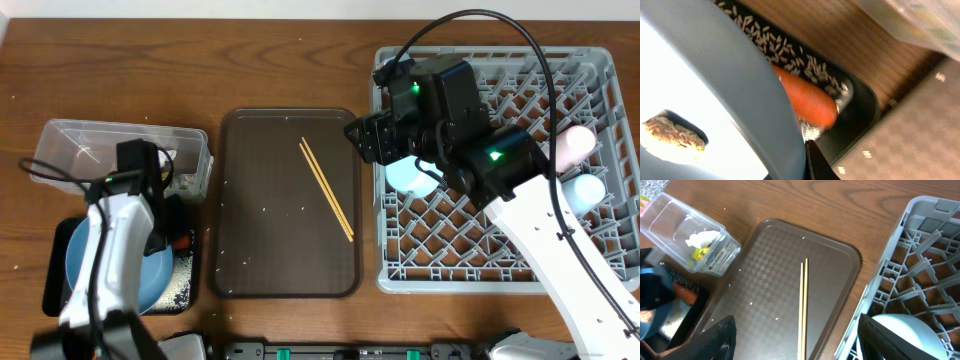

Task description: Sort waste into correct bins and load items into the dishwasher rack

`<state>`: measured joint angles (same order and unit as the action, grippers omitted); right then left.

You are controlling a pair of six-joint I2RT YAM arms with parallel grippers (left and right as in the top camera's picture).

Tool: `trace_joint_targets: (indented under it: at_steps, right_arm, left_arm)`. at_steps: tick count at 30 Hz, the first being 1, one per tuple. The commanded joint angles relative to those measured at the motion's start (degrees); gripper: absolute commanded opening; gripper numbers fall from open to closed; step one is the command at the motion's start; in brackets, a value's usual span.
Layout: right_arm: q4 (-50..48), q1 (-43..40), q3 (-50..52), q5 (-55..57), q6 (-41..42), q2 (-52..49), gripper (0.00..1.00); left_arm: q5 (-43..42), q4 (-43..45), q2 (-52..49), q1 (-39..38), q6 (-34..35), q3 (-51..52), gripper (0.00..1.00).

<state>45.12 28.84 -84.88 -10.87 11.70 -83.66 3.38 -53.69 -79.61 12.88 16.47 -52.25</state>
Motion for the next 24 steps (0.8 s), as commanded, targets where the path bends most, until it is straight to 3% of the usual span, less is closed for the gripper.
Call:
trace_joint_targets:
  at_steps: [1,7,13,17,24]
  right_arm:
    - [-0.13,-0.07,-0.13,0.37,0.00,0.39,0.71]
    - [-0.13,-0.07,-0.13,0.37,0.00,0.39,0.71]
    - [0.13,-0.07,-0.13,0.37,0.00,0.39,0.71]
    - [0.13,-0.04,-0.13,0.35,0.02,0.39,0.71]
    - [0.96,-0.04,-0.13,0.35,0.02,0.39,0.71]
  left_arm:
    - [-0.85,-2.93,5.64,-0.17,0.09,-4.85,0.06]
    - [-6.69,-5.97,15.61,0.17,0.11,-8.37,0.06]
    - [-13.81,-2.64,25.29,4.70,-0.26,-8.83,0.06]
    - [-20.02,-0.83,30.25,9.57,-9.07,-8.74,0.06]
    - [-26.77,0.74,35.89,17.97,-15.15,-8.61,0.06]
